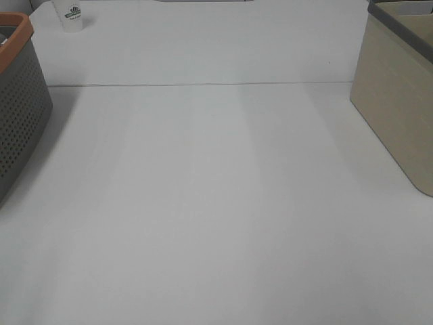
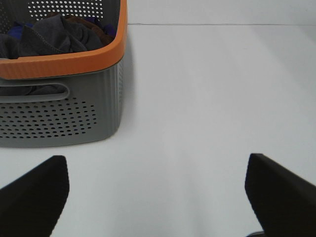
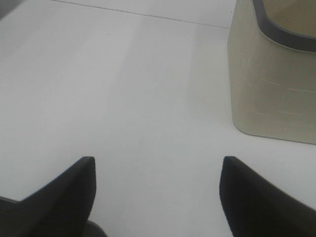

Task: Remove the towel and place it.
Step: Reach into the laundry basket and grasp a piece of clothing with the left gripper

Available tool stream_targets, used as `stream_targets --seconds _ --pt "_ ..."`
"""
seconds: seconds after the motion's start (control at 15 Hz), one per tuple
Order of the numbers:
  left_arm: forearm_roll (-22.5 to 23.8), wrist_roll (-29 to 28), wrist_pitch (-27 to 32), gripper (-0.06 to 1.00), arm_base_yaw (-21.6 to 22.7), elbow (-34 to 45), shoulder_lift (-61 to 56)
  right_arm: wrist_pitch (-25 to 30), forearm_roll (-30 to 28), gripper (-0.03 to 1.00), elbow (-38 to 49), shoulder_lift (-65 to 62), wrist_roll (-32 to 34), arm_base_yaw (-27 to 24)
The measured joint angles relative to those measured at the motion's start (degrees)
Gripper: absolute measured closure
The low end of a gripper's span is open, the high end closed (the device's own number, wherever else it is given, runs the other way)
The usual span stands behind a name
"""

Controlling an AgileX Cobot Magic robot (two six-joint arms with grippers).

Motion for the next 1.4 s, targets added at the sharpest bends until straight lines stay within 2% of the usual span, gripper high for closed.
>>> stream_targets --seconds 1.4 --pt "0.97 -0.86 0.0 0.04 0.0 0.0 0.0 0.0 0.0 0.27 0.0 0.0 0.0 0.0"
